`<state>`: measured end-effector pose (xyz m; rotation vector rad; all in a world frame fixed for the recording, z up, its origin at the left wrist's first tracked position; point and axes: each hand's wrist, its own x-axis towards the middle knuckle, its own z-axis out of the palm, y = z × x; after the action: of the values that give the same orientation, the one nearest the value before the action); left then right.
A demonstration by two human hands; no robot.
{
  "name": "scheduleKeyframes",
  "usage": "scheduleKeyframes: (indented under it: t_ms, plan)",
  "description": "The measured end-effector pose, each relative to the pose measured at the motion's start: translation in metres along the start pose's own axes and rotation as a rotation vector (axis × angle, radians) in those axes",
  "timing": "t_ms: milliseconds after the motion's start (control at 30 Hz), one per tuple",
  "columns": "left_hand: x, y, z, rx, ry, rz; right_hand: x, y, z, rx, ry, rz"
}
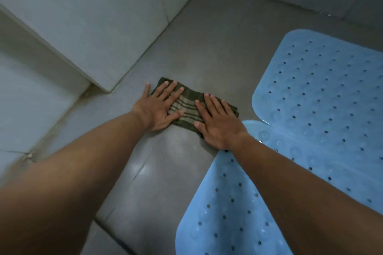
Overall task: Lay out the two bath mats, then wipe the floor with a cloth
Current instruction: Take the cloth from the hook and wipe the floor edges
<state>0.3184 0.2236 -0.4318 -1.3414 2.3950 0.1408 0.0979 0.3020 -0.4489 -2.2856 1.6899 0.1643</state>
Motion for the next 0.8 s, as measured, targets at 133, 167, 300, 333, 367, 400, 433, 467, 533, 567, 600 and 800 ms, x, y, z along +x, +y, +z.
scheduleKeyframes:
  t_ms: [133,167,300,333,367,400,433,467,533,567,600,800]
  plan:
    - [0.003,0.002,-0.007,0.049,-0.057,-0.019,0.001,-0.005,-0.001,0.005,-0.015,0.02]
    - [0.004,0.003,-0.008,0.074,-0.074,-0.019,0.0,-0.004,-0.002,0.008,-0.015,0.027]
    - [0.006,0.002,-0.013,0.149,-0.095,0.023,-0.002,-0.009,-0.011,0.022,-0.021,0.063]
    - [0.007,0.002,-0.014,0.161,-0.087,0.044,-0.003,-0.01,-0.013,0.027,-0.034,0.083]
    - [0.006,0.001,-0.013,0.17,-0.087,0.055,-0.003,-0.014,-0.014,0.035,-0.053,0.096]
    - [0.004,0.0,-0.013,0.182,-0.094,0.062,-0.003,-0.019,-0.014,0.048,-0.061,0.119]
    - [0.005,0.001,-0.014,0.191,-0.097,0.073,-0.004,-0.024,-0.012,0.063,-0.057,0.164]
    - [0.005,0.001,-0.014,0.191,-0.101,0.082,-0.007,-0.03,-0.011,0.085,-0.044,0.221]
    - [0.007,-0.002,-0.014,0.152,-0.118,0.101,-0.01,-0.044,-0.006,0.144,0.001,0.359]
    - [0.008,-0.003,-0.014,0.127,-0.124,0.113,-0.01,-0.051,-0.002,0.173,0.023,0.437]
    - [0.01,-0.005,-0.013,0.097,-0.122,0.126,-0.009,-0.058,0.0,0.206,0.044,0.512]
    - [0.016,-0.012,-0.011,0.065,-0.072,0.173,0.01,-0.071,0.003,0.267,0.141,0.721]
